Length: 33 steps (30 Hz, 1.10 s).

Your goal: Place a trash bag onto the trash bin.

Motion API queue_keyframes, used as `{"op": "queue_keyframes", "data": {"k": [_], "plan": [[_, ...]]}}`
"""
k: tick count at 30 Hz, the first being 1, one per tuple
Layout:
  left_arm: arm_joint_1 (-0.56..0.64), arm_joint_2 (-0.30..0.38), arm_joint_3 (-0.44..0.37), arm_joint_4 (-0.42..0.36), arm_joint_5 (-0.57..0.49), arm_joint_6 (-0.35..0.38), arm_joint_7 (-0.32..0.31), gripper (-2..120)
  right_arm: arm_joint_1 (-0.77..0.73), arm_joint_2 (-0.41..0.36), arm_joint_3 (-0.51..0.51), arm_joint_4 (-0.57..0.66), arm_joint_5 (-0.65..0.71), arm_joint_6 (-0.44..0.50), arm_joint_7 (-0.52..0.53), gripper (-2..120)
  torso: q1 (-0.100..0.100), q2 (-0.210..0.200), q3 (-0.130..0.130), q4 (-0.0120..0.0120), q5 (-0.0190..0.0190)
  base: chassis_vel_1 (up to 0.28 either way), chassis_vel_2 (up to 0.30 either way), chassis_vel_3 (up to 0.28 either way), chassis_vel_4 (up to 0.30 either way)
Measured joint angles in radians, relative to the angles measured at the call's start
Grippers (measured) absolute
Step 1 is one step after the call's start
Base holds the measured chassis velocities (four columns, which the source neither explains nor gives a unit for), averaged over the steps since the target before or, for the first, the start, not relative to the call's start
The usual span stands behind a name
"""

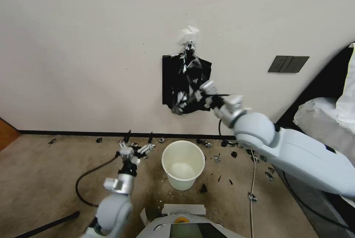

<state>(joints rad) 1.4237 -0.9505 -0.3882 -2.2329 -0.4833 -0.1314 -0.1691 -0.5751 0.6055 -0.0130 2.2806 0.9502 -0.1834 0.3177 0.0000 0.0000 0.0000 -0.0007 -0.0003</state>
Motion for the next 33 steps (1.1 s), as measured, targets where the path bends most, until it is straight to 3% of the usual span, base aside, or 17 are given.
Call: {"op": "queue_keyframes", "data": {"k": [1,2,3,4,5,7,8,9,11,12,14,15,16,18,25,33], "plan": [[0.000,0.000,0.000,0.000,0.000,0.000,0.000,100,0.000,0.000,0.000,0.000,0.000,0.000,0.000,0,0.000,0.000,0.000,0.0000,0.0000,0.000,0.000,0.000,0.000],[-0.075,0.076,0.018,0.000,-0.056,0.027,-0.017,100,-0.032,0.018,0.014,-0.001,-0.025,0.024,-0.040,0,0.000,0.000,0.000,0.0001,0.0001,0.000,0.000,0.000,0.000],[-0.111,0.107,0.036,0.002,-0.076,0.039,-0.023,100,-0.045,0.025,0.017,-0.002,-0.041,0.030,-0.054,0,0.000,0.000,0.000,0.0010,0.0005,0.000,0.000,0.000,0.000],[-0.273,0.213,0.129,0.026,-0.139,0.076,-0.043,100,-0.081,0.043,0.021,0.000,-0.086,0.041,-0.074,0,0.000,0.000,0.000,0.0013,-0.0002,0.000,0.000,0.000,0.000],[-0.273,0.213,0.129,0.026,-0.139,0.076,-0.043,100,-0.081,0.043,0.021,0.000,-0.086,0.041,-0.074,0,0.000,0.000,0.000,0.0013,-0.0002,0.000,0.000,0.000,0.000],[-0.401,0.268,0.212,0.047,-0.184,0.099,-0.054,100,-0.095,0.052,0.022,0.000,-0.107,0.049,-0.078,0,0.000,0.000,0.000,0.0003,0.0006,0.000,0.000,0.000,0.000],[-0.566,0.310,0.327,0.081,-0.225,0.118,-0.059,100,-0.102,0.060,0.026,-0.002,-0.123,0.053,-0.077,0,0.000,0.000,0.000,0.0006,0.0000,0.000,0.000,0.000,0.000],[-0.566,0.310,0.327,0.081,-0.225,0.118,-0.059,100,-0.102,0.060,0.026,-0.002,-0.123,0.053,-0.077,0,0.000,0.000,0.000,0.0006,0.0000,0.000,0.000,0.000,0.000],[-0.809,0.339,0.499,0.136,-0.281,0.146,-0.060,100,-0.105,0.062,0.034,-0.002,-0.133,0.054,-0.077,0,0.000,0.000,0.000,0.0006,0.0007,0.000,0.000,0.000,0.000],[-0.809,0.339,0.499,0.136,-0.281,0.146,-0.060,100,-0.105,0.062,0.034,-0.002,-0.133,0.054,-0.077,0,0.000,0.000,0.000,0.0006,0.0007,0.000,0.000,0.000,0.000],[-0.961,0.346,0.613,0.172,-0.313,0.164,-0.058,100,-0.106,0.059,0.040,-0.003,-0.143,0.054,-0.077,0,0.000,0.000,0.000,0.0007,-0.0002,0.000,0.000,0.000,0.000],[-1.265,0.345,0.846,0.233,-0.379,0.218,-0.034,100,-0.108,0.056,0.051,-0.003,-0.154,0.053,-0.075,0,0.000,0.000,0.000,0.0000,0.0006,0.000,0.000,0.000,0.000],[-1.265,0.345,0.846,0.233,-0.379,0.218,-0.034,100,-0.108,0.056,0.051,-0.003,-0.154,0.053,-0.075,0,0.000,0.000,0.000,0.0000,0.0006,0.000,0.000,0.000,0.000],[-1.424,0.345,0.962,0.247,-0.416,0.261,0.008,100,-0.108,0.055,0.056,-0.002,-0.162,0.051,-0.074,0,0.000,0.000,0.000,0.0005,0.0009,0.000,0.000,0.000,0.000],[-1.617,0.321,1.145,0.278,-0.440,0.304,0.071,100,-0.106,0.053,0.067,0.004,-0.164,0.047,-0.071,0,0.000,0.000,0.000,0.0009,0.0000,0.000,0.000,0.000,0.000],[-1.751,0.297,1.263,0.281,-0.449,0.382,0.083,100,-0.106,0.053,0.070,0.018,-0.161,0.044,-0.069,0,0.000,0.000,0.000,0.0010,0.0005,0.000,0.000,0.000,0.000]]}}
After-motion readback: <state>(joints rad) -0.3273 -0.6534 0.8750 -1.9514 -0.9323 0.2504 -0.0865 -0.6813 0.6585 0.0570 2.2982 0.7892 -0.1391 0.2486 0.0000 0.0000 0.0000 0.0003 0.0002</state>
